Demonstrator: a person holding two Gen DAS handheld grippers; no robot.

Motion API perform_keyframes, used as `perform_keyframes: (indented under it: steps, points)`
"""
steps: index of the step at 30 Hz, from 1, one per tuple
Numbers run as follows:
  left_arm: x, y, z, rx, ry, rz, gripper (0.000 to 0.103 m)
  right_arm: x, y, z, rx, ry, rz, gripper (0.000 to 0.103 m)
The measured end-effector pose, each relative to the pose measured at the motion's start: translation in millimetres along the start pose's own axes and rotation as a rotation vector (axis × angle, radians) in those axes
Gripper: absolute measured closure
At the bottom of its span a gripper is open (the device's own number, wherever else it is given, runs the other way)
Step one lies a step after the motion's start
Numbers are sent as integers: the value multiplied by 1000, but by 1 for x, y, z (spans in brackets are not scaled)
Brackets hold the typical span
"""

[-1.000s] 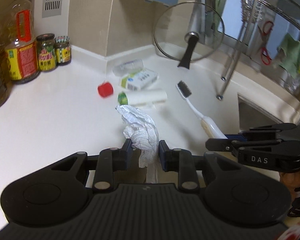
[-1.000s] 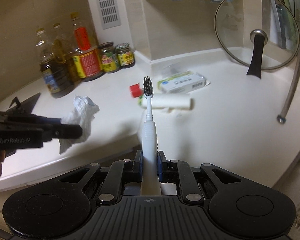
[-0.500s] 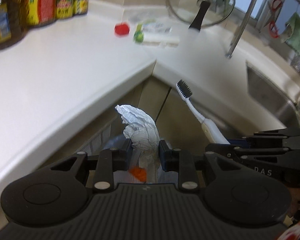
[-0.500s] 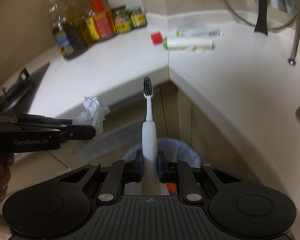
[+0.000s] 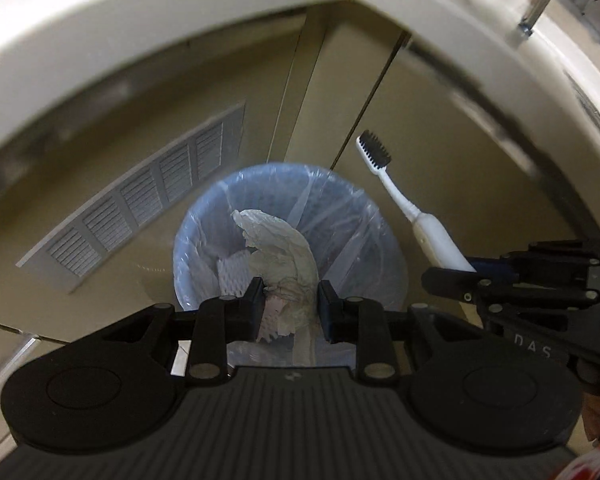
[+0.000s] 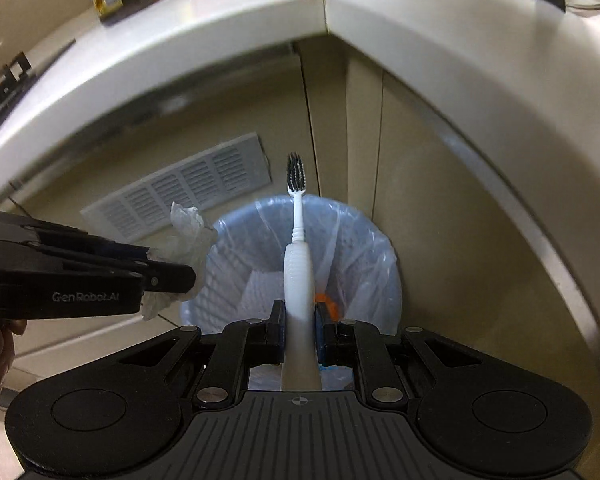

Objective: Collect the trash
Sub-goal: 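Open the left tool to drop the tissue into the bin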

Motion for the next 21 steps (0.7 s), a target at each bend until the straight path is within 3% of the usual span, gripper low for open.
perform_keyframes:
  steps: [17, 20, 21]
  points:
    - [58, 15, 13, -55, 34, 4, 76, 49, -3, 1, 10, 50, 14, 89]
    - [64, 20, 14, -73, 24, 0, 67, 54, -4, 2, 17, 54, 12, 89]
    - [65, 21, 15, -78, 27, 3, 59, 55, -4, 2, 18, 56, 11, 89]
Point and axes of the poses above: each gripper's, at about its wrist camera, not at the fingertips, and x roughly the way its jaws point, y to its left, z to its top, the point moved 3 cm from there along x, roughly the way its jaws point, and after that the axes turned 15 degrees about -z, right-handed, at the moved point
